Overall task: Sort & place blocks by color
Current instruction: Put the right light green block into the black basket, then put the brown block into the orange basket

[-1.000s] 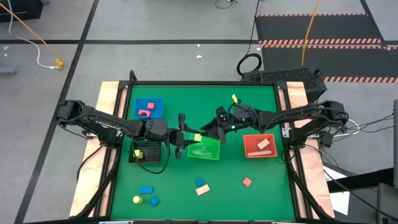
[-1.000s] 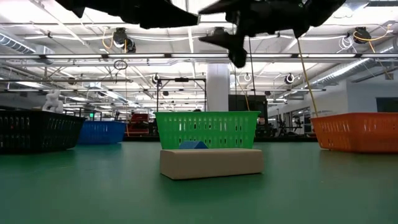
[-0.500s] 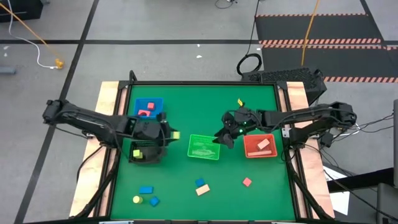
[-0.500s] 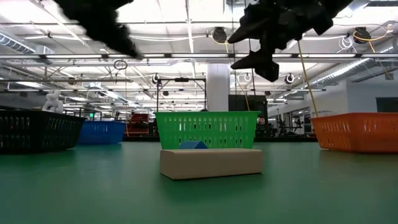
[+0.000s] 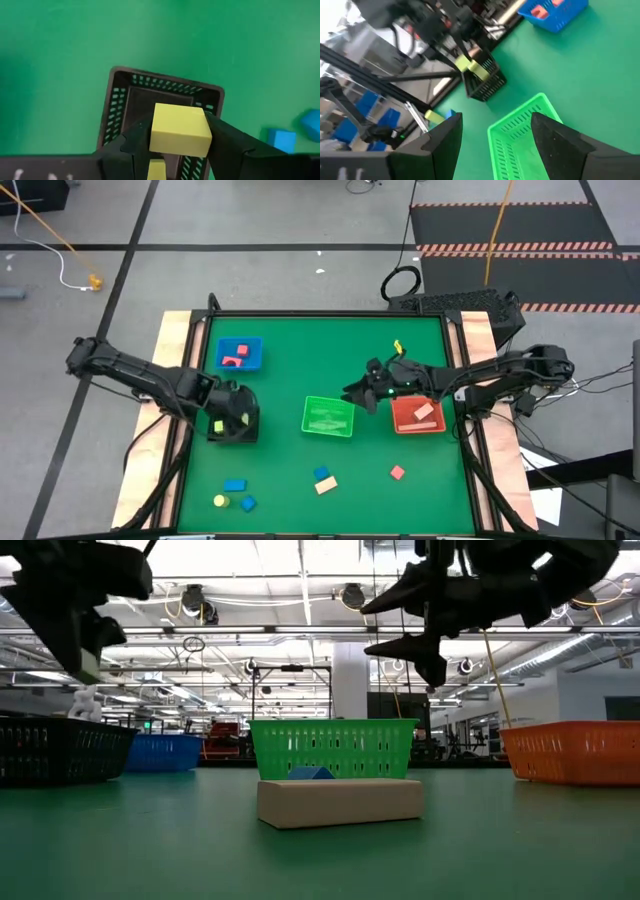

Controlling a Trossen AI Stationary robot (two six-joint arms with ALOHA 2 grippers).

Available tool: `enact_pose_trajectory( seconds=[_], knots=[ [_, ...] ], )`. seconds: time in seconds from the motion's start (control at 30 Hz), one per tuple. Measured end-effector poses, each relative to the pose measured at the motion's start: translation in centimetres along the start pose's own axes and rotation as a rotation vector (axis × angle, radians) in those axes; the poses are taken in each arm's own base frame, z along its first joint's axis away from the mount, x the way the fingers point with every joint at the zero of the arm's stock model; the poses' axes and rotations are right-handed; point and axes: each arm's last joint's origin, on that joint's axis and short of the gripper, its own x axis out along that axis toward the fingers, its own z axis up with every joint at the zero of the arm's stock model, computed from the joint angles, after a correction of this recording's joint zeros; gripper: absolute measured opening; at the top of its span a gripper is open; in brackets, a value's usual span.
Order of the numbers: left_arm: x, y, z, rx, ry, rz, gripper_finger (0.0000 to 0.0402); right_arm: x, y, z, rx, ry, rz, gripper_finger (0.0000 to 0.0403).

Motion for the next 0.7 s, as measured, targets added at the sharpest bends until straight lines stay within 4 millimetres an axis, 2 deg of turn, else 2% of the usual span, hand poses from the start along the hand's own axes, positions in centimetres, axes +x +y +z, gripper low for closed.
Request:
enact_pose_trajectory(
  seconds=[0.2, 0.5, 0.6, 0.7],
  knots=[
    [1.9, -1.1, 0.0, 0.049, 0.077, 0.047, 0.0153, -0.3, 1.3, -1.3, -0.157, -0.086, 0.052, 0.0226],
    [3.2, -1.5, 0.0, 0.078, 0.109, 0.138, 0.0198, -0.5, 4.1, -4.4, -0.291, -0.099, 0.04, 0.0226],
    [3.1, -1.5, 0.0, 0.076, 0.103, 0.143, 0.0209, 0.1, 5.1, -5.2, -0.295, -0.091, 0.043, 0.0226],
    [3.1, -1.5, 0.0, 0.076, 0.101, 0.141, 0.0216, 1.7, 6.6, -6.0, -0.312, -0.064, 0.067, 0.0226]
  ],
)
